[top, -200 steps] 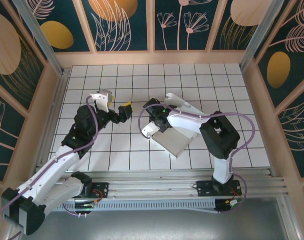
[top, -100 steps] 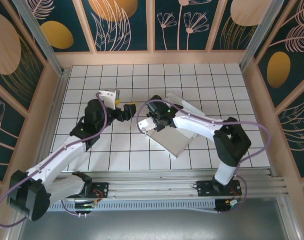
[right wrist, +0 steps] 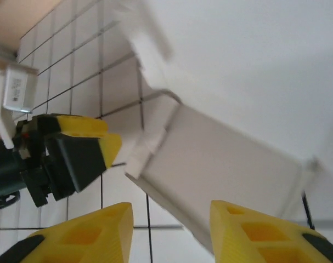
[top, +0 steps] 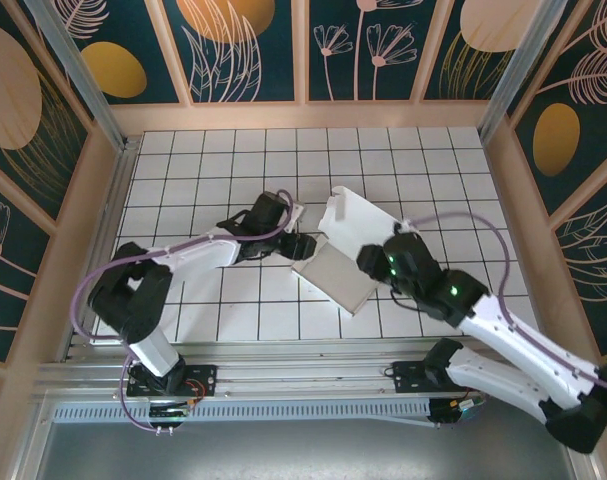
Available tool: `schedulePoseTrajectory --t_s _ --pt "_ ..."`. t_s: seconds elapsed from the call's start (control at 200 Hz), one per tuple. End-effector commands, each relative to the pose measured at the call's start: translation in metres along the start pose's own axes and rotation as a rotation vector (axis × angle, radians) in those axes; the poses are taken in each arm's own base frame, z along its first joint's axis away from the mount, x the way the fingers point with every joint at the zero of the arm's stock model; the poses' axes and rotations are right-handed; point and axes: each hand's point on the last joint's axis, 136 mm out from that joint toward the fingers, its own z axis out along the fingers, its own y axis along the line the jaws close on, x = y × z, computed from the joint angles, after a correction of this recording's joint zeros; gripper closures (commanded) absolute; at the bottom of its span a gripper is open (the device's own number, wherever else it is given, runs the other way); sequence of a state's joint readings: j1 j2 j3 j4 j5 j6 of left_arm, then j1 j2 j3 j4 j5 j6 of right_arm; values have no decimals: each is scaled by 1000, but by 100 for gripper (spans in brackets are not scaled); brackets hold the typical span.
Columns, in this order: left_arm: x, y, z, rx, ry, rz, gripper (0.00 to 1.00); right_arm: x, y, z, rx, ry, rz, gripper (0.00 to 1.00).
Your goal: Fold the paper box
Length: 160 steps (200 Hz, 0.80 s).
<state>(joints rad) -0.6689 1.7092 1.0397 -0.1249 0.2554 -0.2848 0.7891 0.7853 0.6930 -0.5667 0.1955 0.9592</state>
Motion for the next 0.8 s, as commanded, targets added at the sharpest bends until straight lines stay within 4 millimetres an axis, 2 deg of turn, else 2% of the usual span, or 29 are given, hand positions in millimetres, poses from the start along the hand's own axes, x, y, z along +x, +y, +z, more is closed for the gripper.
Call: schedulePoseTrajectory --t_s 0.0,0.105,0.23,0.481,0.601,0.796 --pt "-6 15 9 -80 46 41 39 44 -57 25 134 136 386 54" --pt "1 27 20 -132 119 69 39 59 -69 44 136 184 417 46" --pt "5 20 33 -80 178 75 40 58 -80 61 178 182 381 45" --pt "10 18 47 -50 230 55 51 55 -82 80 213 184 292 57" --pt "16 19 51 -40 250 39 61 48 -88 82 247 151 254 66" --pt "28 20 56 -33 278 24 75 38 -85 86 258 124 184 76"
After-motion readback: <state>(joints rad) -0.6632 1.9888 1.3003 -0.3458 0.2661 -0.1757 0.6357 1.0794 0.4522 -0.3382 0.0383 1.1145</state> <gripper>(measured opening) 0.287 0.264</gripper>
